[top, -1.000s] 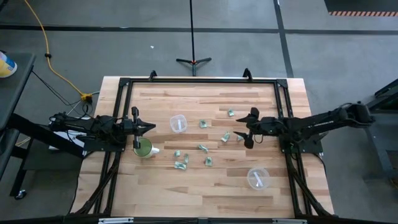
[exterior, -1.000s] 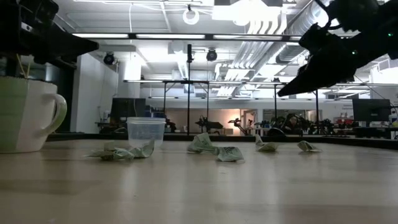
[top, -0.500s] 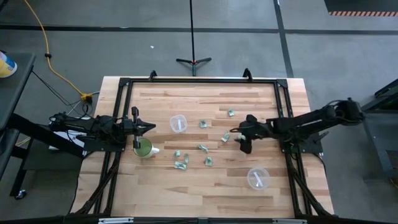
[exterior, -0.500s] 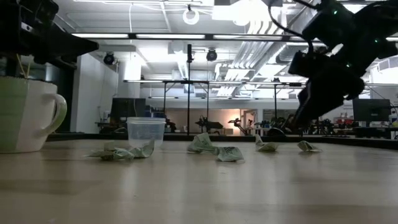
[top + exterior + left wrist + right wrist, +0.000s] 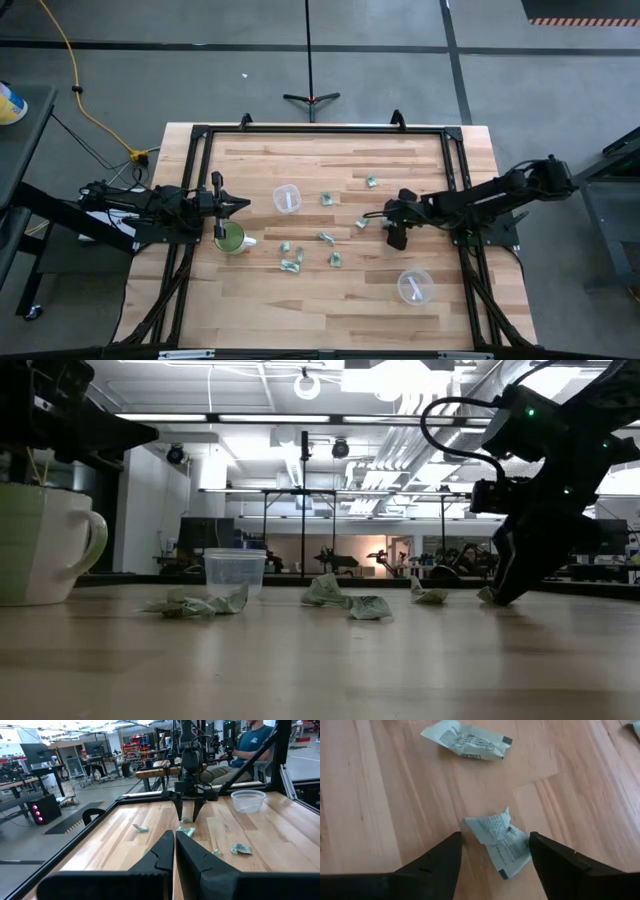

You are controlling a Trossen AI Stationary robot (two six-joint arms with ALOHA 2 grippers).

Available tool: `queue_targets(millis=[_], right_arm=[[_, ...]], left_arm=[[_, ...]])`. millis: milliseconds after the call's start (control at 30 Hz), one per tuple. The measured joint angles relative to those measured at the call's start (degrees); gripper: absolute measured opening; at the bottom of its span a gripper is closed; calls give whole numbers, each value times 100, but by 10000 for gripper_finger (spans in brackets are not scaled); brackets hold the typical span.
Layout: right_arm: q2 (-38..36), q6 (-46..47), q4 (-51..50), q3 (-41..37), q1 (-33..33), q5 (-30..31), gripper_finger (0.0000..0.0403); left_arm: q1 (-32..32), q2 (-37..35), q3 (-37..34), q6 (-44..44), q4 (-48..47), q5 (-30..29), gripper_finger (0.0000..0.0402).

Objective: Pick and place items into bin
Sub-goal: Put the green stevia packet into the bottom transparent bin

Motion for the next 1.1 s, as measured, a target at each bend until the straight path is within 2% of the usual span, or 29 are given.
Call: queue_targets(millis=[167,367,533,667,767,900,1100], right_arm=[[91,9,46,13,0,-17,165],[-12,13,52,-6,-1,-87,84],[-14,34,-12,93,-4,-615,13],[-12,36,-89,517,-1,-1155,18],[-12,35,-511,1063,-2,-1598,18],[-12,225,-1739,1937,71,-2232,7],[-14,1327,-3629,2912,693,-2276,12]], left_arm=[[0,0,0,0,-88,0,51],[0,-2,0,-2,-91,0,51],[0,0,0,-2,-88,0,51],[0,0,0,-2,-86,0,51],[0,0,0,-2,-78,0,51],[0,0,0,-2,-75,2,51],[0,0,0,-2,-83,1,51]])
